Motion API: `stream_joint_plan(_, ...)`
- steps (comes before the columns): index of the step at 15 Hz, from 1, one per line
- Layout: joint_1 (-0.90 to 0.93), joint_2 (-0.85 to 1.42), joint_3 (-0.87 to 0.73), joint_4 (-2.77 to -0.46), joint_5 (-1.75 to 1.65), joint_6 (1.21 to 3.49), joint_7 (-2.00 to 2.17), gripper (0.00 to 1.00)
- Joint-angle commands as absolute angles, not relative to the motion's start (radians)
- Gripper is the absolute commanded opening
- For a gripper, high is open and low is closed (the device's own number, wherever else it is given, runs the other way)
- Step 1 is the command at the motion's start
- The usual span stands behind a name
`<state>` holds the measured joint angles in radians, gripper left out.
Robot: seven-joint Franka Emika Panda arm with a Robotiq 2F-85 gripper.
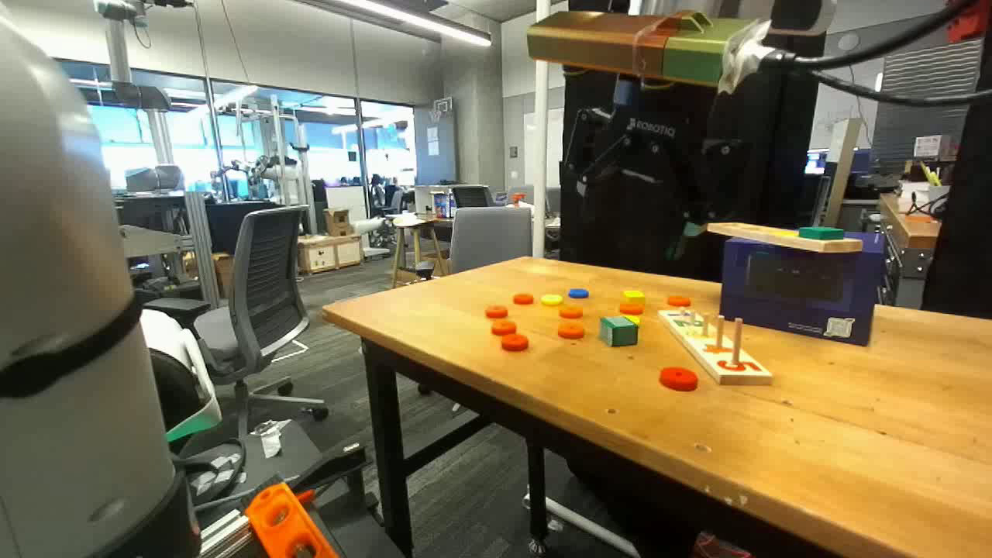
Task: Put the green cube on the wooden pallet
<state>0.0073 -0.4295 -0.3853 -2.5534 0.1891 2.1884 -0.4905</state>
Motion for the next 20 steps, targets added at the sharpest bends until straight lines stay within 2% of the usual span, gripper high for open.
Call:
stream_joint_plan(1, -0.024, -0.425, -0.355, -2.547, 0.205, 2.184, -0.502, 1.0)
stream_joint_plan(15, -0.026, -0.425, -0.353, -2.543, 0.207, 2.182, -0.499, 1.0)
stream_joint_plan(20, -0.072, -0.408, -0.265, -2.522, 0.175, 2.143, -0.293, 1.0)
